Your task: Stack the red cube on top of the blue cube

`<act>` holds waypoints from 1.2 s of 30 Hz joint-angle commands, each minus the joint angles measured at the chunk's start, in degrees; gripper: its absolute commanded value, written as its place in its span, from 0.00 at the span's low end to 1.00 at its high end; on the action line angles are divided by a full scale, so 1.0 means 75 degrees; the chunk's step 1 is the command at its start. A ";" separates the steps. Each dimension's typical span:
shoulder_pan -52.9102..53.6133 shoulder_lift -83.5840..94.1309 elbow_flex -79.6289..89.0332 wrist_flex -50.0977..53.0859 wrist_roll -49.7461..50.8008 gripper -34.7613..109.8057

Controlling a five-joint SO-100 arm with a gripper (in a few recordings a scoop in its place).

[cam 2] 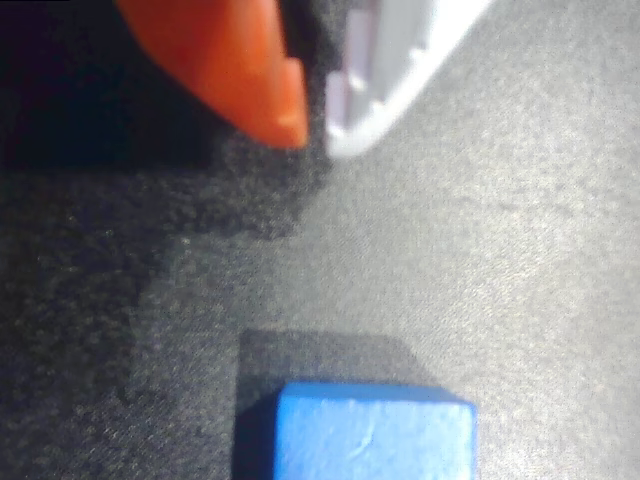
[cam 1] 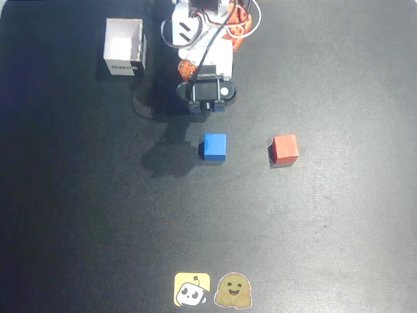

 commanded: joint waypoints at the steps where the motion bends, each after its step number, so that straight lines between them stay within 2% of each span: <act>1: 0.0000 0.0047 -0.0035 0.0023 0.0047 0.24; 16: -0.0211 -0.0223 -0.1137 0.0445 0.0023 0.24; 36: -0.0844 -0.5320 -0.5332 0.0070 0.0422 0.24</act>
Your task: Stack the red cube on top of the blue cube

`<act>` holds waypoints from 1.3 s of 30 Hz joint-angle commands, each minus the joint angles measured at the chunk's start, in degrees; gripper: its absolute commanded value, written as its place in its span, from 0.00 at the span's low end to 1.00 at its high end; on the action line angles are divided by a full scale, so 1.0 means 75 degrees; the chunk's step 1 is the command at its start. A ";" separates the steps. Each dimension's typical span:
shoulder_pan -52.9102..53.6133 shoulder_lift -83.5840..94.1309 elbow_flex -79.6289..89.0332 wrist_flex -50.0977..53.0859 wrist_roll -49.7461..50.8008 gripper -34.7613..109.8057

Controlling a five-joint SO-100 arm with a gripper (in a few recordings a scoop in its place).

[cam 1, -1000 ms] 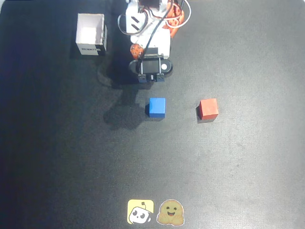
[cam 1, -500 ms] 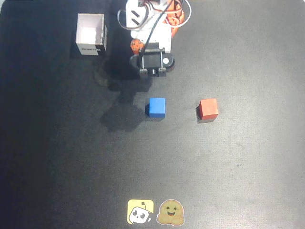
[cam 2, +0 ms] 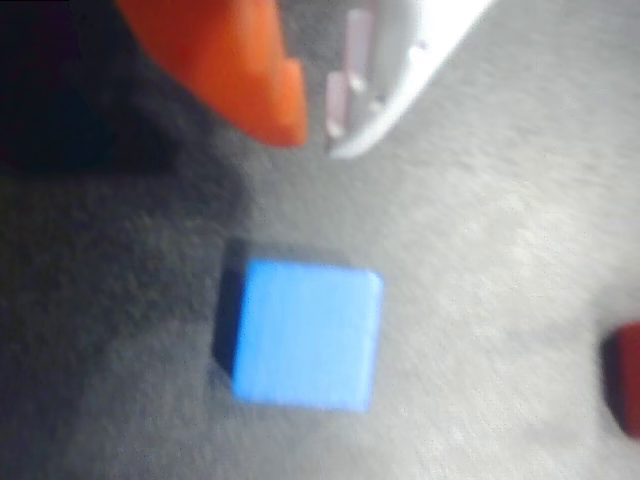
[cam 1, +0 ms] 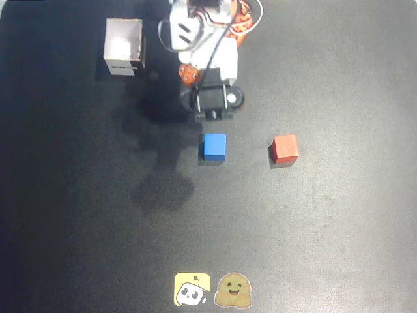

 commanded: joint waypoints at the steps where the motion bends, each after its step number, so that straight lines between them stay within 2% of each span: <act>1: -0.0211 -0.0750 -0.1078 0.0023 0.0105 0.24; 10: -0.1336 -0.2332 -0.2613 0.0059 0.0762 0.24; 17: -0.2484 -0.3820 -0.3574 -0.0539 0.1078 0.24; 23: -0.2953 -0.5238 -0.4746 -0.1125 0.0832 0.24; 30: -0.3070 -0.5801 -0.5109 -0.1758 0.0879 0.24; 39: -0.2414 -0.6000 -0.5742 -0.1711 -0.0117 0.24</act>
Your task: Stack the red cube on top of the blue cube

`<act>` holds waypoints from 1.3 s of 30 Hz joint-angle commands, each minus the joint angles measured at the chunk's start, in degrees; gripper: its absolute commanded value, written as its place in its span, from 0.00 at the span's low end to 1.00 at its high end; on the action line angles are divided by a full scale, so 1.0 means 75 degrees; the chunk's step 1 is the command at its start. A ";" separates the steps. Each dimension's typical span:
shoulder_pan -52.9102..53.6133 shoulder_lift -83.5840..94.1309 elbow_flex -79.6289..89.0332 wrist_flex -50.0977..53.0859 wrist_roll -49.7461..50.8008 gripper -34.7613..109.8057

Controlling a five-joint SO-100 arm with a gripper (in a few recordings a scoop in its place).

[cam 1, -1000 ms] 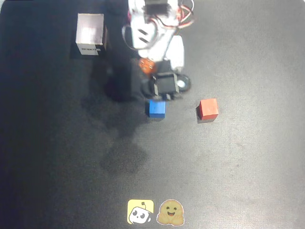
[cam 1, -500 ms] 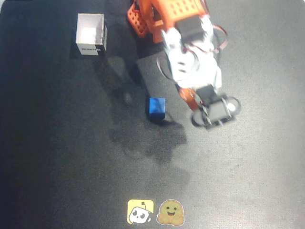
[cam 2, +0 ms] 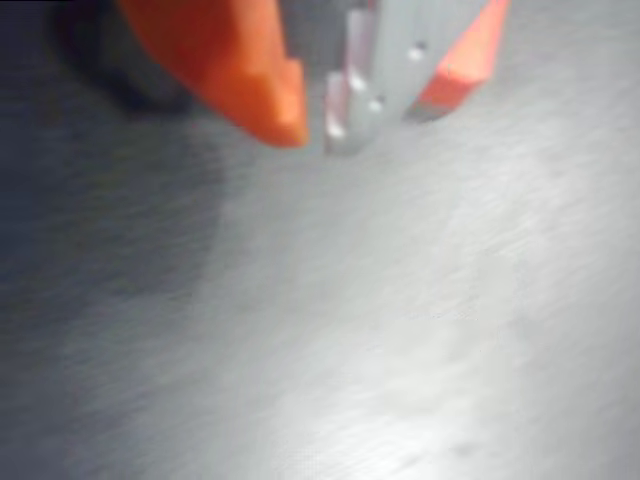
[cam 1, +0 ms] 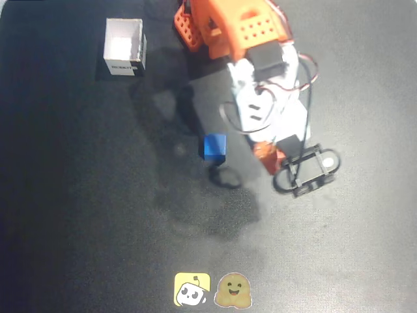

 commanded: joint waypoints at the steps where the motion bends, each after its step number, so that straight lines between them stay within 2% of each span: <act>1: 0.0176 0.0035 -0.0680 0.0293 0.0082 0.24; 5: 0.0094 0.0164 -0.0855 0.1430 0.1055 0.24; 11: -0.0293 0.0633 -0.0164 0.2285 0.1102 0.24; 23: -0.0844 0.1090 0.0844 0.2344 0.1453 0.24; 39: -0.1172 0.0305 0.1617 0.1195 0.1441 0.24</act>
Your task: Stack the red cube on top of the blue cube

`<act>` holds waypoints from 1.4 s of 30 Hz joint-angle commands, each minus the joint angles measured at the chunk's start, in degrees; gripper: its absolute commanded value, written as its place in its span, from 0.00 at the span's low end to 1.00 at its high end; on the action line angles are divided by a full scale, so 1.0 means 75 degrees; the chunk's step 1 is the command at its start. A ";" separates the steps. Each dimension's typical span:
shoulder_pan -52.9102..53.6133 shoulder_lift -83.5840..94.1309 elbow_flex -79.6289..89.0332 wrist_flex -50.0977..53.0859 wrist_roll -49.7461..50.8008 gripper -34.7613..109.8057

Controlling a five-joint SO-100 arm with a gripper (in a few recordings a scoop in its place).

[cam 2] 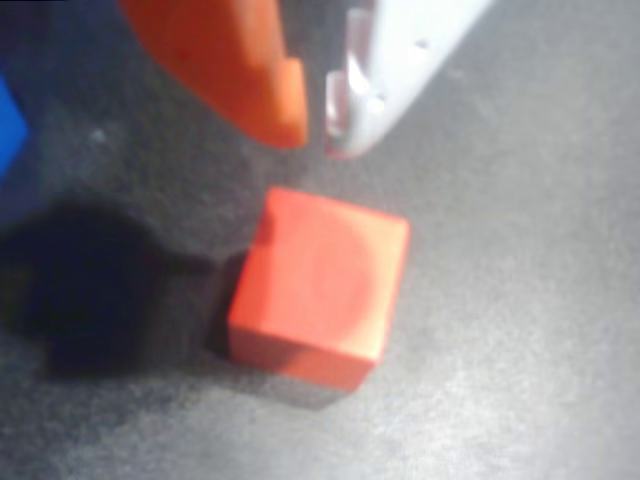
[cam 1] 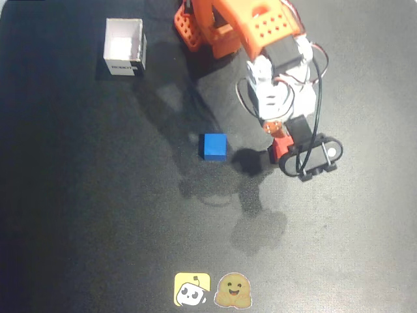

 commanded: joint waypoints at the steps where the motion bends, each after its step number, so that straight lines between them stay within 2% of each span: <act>1: -0.0105 -0.0070 0.0094 -0.0352 0.0023 0.24; 9: -0.0234 -0.0410 0.0328 -0.0762 0.0152 0.24; 12: -0.0281 -0.0434 0.0328 -0.0844 0.0211 0.31; 30: -0.0867 -0.1078 0.0961 -0.2191 0.1301 0.38; 42: -0.0867 -0.1430 0.1430 -0.2836 0.1605 0.38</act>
